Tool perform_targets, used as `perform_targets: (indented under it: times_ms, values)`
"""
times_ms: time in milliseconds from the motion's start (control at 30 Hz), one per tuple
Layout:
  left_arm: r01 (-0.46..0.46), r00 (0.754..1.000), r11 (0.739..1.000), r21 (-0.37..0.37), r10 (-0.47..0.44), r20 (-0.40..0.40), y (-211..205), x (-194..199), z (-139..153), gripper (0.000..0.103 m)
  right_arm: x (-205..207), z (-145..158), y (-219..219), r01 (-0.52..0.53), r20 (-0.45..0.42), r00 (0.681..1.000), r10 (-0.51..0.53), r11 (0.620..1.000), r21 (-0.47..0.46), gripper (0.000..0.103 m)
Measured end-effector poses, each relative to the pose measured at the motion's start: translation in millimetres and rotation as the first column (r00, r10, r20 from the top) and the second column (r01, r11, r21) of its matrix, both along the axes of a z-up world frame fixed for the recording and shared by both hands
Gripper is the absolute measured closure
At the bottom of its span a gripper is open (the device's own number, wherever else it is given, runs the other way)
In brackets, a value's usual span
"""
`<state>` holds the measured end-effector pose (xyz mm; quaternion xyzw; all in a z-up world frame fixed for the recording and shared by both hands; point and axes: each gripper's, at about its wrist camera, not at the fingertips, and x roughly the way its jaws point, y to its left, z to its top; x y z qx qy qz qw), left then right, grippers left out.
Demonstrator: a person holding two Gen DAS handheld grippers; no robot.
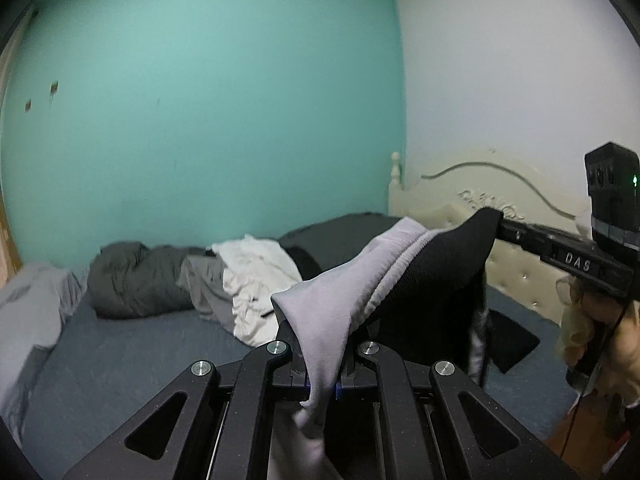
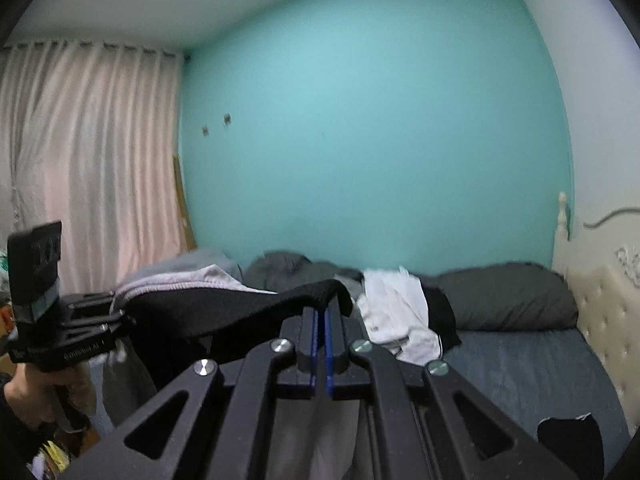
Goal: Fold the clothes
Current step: 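Lift the grey jacket up by its hem with both tools, then lower the jacket onto the bed, laying it flat with both tools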
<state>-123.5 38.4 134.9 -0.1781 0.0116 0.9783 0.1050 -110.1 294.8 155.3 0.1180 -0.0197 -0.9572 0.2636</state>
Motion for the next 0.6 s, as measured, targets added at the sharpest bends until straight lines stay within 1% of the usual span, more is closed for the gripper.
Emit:
perform_targets:
  times_ms: [33,67,100,333,400,533,600]
  values:
    - [-0.002,1.0,1.0,0.002,0.002,0.015,-3,-14,-4,0.096,-12,-10,-1,0.003,0.018,1.0,-0.003,1.0,0.002,0.101]
    - [-0.004,1.0,1.0,0.004,0.004,0.03,5,-18,-12,0.096,-24,-21,-3,0.007,0.037,0.999,-0.007,1.0,0.003,0.101]
    - [-0.006,0.999,1.0,0.008,0.006,0.047,4,-31,-24,0.096,-39,-28,-8,0.011,0.054,0.998,-0.011,1.0,0.007,0.101]
    - [-0.029,0.985,0.999,0.029,0.024,0.169,-19,-147,-105,0.096,-128,-88,-23,0.04,0.155,0.987,-0.045,0.999,0.036,0.101]
    - [-0.036,0.98,0.999,0.038,0.028,0.199,-17,-155,-113,0.096,-154,-107,-25,0.049,0.184,0.981,-0.055,0.998,0.036,0.101]
    - [-0.045,0.969,0.998,0.051,0.031,0.246,-26,-204,-140,0.096,-200,-134,-29,0.067,0.216,0.973,-0.076,0.997,0.048,0.101]
    - [-0.056,0.965,0.997,0.052,0.041,0.257,-29,-222,-147,0.096,-223,-147,-32,0.076,0.231,0.969,-0.086,0.996,0.054,0.101]
